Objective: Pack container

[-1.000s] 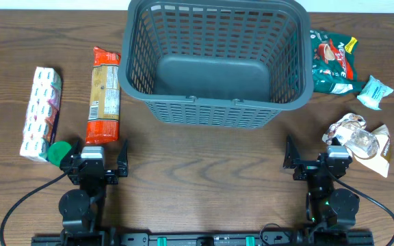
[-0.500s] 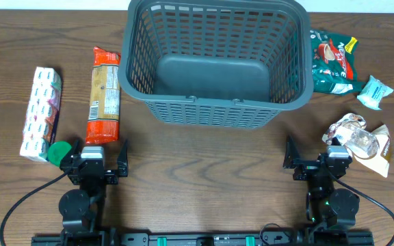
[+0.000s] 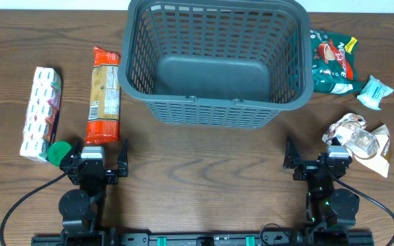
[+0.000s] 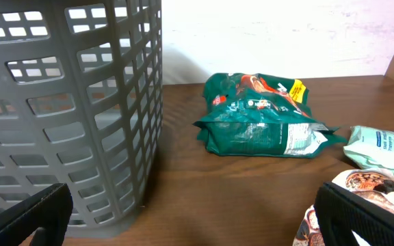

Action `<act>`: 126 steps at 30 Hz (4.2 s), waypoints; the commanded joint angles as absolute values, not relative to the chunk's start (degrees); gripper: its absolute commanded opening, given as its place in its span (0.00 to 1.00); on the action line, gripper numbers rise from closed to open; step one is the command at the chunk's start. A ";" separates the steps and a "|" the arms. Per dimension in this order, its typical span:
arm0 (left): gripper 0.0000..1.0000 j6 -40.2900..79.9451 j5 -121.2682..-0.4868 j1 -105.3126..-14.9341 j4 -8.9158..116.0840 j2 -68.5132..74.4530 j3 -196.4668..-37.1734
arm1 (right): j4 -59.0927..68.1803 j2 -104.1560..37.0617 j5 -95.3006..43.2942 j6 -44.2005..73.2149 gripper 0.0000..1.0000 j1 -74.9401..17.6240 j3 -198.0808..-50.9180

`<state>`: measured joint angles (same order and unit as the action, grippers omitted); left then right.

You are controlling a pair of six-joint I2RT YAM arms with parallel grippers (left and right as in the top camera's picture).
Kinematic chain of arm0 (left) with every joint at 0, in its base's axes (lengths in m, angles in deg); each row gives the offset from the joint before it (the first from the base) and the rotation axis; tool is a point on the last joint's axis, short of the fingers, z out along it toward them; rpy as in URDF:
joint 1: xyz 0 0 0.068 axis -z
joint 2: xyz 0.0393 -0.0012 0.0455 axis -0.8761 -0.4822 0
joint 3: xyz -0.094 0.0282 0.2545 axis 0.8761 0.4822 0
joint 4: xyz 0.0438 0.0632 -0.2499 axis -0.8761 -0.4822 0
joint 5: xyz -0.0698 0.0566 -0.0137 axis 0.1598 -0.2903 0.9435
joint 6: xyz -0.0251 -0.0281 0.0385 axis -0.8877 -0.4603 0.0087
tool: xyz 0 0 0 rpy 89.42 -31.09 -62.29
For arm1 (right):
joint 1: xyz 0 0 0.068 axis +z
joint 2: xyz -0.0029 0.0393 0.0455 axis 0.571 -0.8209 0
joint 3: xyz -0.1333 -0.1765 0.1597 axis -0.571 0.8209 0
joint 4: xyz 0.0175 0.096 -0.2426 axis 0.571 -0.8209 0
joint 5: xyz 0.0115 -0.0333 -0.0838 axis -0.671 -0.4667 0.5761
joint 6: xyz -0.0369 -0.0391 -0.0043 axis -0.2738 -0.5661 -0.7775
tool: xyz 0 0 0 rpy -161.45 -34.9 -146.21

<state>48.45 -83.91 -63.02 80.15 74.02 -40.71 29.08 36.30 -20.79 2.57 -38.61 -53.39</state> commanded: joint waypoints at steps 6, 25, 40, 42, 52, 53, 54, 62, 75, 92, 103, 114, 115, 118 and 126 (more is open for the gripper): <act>0.99 48.80 -83.35 -63.37 79.69 74.34 -39.25 | 28.77 36.43 -20.31 4.54 0.99 -38.18 -52.99; 0.99 48.80 -83.35 -63.37 79.69 74.34 -39.25 | 13.38 -5.73 -10.45 8.47 0.99 -44.54 -100.97; 0.99 48.80 -83.35 -63.37 79.69 74.32 -39.25 | -31.95 -55.76 -21.99 -2.17 0.99 -54.92 -176.64; 0.99 48.80 -83.35 -63.37 79.69 74.32 -39.25 | -34.90 -60.66 -23.76 -4.16 0.99 -55.44 -181.51; 0.99 48.80 -83.35 -63.37 79.69 74.32 -39.25 | -40.36 -71.65 -24.44 -6.96 0.99 -56.27 -185.82; 0.99 48.80 -83.35 -63.37 79.69 74.32 -39.25 | -40.49 -71.65 -24.33 -7.00 0.99 -56.27 -185.82; 0.99 48.80 -83.32 -63.37 79.69 74.34 -39.25 | -40.23 -71.63 -24.20 -6.98 0.99 -56.27 -185.84; 0.99 48.80 -83.35 -63.37 79.69 74.34 -39.25 | -37.69 -71.65 -24.20 -6.98 0.99 -56.27 -185.82; 0.99 48.80 -83.35 -63.37 79.69 74.32 -39.25 | -33.80 -75.72 -24.70 -8.68 0.99 -55.16 -185.78; 0.99 48.80 -83.35 -63.37 79.69 74.34 -39.25 | -32.86 -89.34 -26.10 -10.91 0.99 -53.78 -185.95; 0.99 48.80 -83.35 -63.37 79.69 74.34 -39.25 | -30.63 -92.55 -21.07 -13.45 0.99 -49.65 -185.95; 0.99 48.80 -83.35 -63.37 79.69 74.34 -39.25 | -29.89 -100.53 -21.03 -13.16 0.99 -49.83 -185.95; 0.99 48.80 -83.35 -63.37 79.69 74.34 -39.25 | -29.83 -101.27 -21.16 -13.16 0.99 -49.76 -185.95; 0.99 48.80 -83.32 -63.37 79.69 74.34 -39.25 | -29.67 -103.61 -21.42 -12.70 0.99 -49.54 -185.95; 0.99 48.80 -83.35 -63.37 79.69 74.32 -39.25 | -29.13 -109.73 -21.38 -10.61 0.99 -49.45 -185.93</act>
